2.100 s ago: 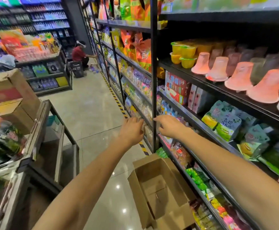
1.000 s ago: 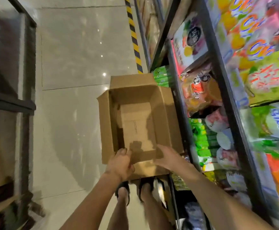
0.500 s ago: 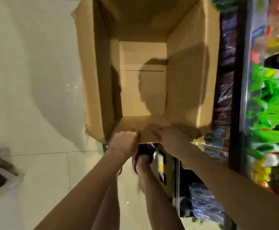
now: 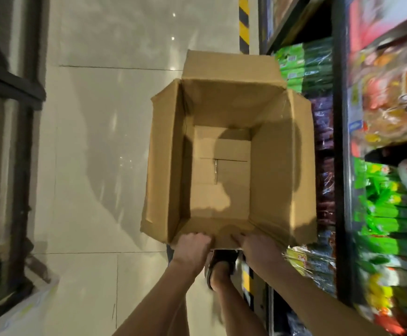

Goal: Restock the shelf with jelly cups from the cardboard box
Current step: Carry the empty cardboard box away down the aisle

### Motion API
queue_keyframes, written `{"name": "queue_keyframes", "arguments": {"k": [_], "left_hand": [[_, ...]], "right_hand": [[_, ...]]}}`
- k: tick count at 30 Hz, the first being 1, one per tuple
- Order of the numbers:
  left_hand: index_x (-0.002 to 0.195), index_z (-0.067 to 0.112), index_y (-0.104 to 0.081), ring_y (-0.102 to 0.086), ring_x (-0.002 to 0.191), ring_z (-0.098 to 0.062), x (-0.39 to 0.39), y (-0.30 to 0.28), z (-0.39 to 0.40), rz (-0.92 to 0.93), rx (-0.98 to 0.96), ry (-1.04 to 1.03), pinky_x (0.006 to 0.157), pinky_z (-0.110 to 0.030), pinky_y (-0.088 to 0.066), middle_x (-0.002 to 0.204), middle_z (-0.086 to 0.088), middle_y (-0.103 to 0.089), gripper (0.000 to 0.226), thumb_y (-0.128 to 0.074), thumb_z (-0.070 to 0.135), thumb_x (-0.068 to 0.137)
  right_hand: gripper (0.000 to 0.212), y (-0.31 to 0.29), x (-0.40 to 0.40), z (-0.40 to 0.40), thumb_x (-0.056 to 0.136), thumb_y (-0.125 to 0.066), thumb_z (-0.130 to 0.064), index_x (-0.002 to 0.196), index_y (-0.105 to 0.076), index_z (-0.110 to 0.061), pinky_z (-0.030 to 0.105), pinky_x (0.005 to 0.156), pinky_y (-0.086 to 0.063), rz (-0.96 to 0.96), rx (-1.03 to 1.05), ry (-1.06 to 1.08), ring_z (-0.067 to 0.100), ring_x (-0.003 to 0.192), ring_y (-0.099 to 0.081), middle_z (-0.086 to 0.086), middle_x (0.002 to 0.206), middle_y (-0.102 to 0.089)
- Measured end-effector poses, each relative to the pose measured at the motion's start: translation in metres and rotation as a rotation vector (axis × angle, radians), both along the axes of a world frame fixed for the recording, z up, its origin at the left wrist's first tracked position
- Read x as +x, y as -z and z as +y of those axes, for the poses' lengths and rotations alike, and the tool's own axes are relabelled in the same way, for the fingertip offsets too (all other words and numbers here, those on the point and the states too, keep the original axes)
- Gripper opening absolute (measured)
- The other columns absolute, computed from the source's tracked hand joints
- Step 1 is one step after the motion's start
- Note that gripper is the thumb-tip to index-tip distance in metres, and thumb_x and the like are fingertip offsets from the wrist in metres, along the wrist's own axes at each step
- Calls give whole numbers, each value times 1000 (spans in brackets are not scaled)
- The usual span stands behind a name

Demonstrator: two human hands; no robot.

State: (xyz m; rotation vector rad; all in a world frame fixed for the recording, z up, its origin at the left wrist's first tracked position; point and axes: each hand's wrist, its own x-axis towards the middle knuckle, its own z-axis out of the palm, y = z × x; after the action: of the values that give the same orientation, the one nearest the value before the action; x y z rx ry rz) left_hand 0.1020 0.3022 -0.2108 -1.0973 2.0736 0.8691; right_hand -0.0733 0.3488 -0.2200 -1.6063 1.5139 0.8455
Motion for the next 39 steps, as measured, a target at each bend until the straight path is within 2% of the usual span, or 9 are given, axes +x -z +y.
{"name": "queue_keyframes", "arguments": {"k": [2, 4, 6, 8, 10, 16, 25, 34, 39], "left_hand": [[113, 21, -57, -66, 99, -27, 5, -17, -9, -21, -26, 27, 66, -31, -36, 106, -2, -67, 20, -47, 14, 97], [111, 21, -59, -67, 99, -25, 6, -37, -20, -45, -16, 31, 70, -31, -41, 106, -2, -69, 20, -48, 12, 97], [107, 20, -62, -67, 99, -25, 6, -62, -32, -69, 2, 26, 77, -32, -47, 107, -4, -69, 17, -52, 13, 97], [106, 19, -63, -65, 100, -24, 8, -93, -44, -73, 1, 20, 81, -34, -47, 108, -4, -69, 14, -55, 15, 96], [108, 18, -63, -64, 101, -23, 13, -124, -54, -68, -4, 4, 81, -34, -46, 109, -4, -67, 14, -54, 17, 97], [127, 19, -49, -64, 101, -25, 43, -207, -71, -27, -61, -68, 80, -35, -48, 111, -5, -66, 31, -48, 18, 96], [117, 21, -49, -65, 98, -26, 75, -372, -124, 24, -332, -29, 74, -36, -49, 107, -2, -67, 24, -53, 30, 95], [108, 26, -58, -66, 95, -20, 85, -543, -183, 75, -543, 2, 75, -31, -49, 99, 5, -69, 18, -57, 29, 91], [126, 27, -54, -65, 103, -22, 102, -622, -204, 122, -675, -4, 83, -33, -52, 113, 2, -68, 33, -56, 30, 93]], "right_hand": [[35, -18, 3, -6, 91, -56, -12, 119, -63, -31, 29, 83, -49, -9, -32, 52, 20, 105, -66, -5, 112, -68], [20, -41, 5, -19, 83, -68, -12, 95, -69, -28, 22, 70, -48, -26, -132, 127, 17, 92, -68, -4, 90, -68], [19, -68, 7, -35, 88, -67, -14, 80, -59, -29, 20, 66, -43, -36, -170, 213, 19, 96, -67, -5, 80, -58], [12, -98, 13, -48, 98, -53, -14, 102, -62, -21, 28, 84, -46, -14, -38, 84, 23, 109, -62, 1, 101, -63], [22, -129, 17, -64, 96, -55, -14, 118, -61, -16, 35, 93, -48, -11, -20, 38, 22, 108, -61, 3, 113, -64], [28, -225, 37, -107, 95, -56, -12, 122, -57, -15, 40, 103, -40, -73, -80, -67, 26, 116, -55, 7, 120, -60], [26, -388, 65, -158, 91, -53, -10, 115, -58, -19, 41, 89, -47, -63, -268, -87, 30, 109, -60, 9, 116, -64], [26, -563, 78, -206, 86, -64, -20, 112, -62, -22, 38, 91, -49, -37, -516, -48, 31, 110, -62, 8, 116, -67], [25, -652, 91, -222, 88, -64, -21, 113, -63, -20, 40, 93, -48, -45, -658, -73, 29, 109, -62, 8, 115, -66]]}}
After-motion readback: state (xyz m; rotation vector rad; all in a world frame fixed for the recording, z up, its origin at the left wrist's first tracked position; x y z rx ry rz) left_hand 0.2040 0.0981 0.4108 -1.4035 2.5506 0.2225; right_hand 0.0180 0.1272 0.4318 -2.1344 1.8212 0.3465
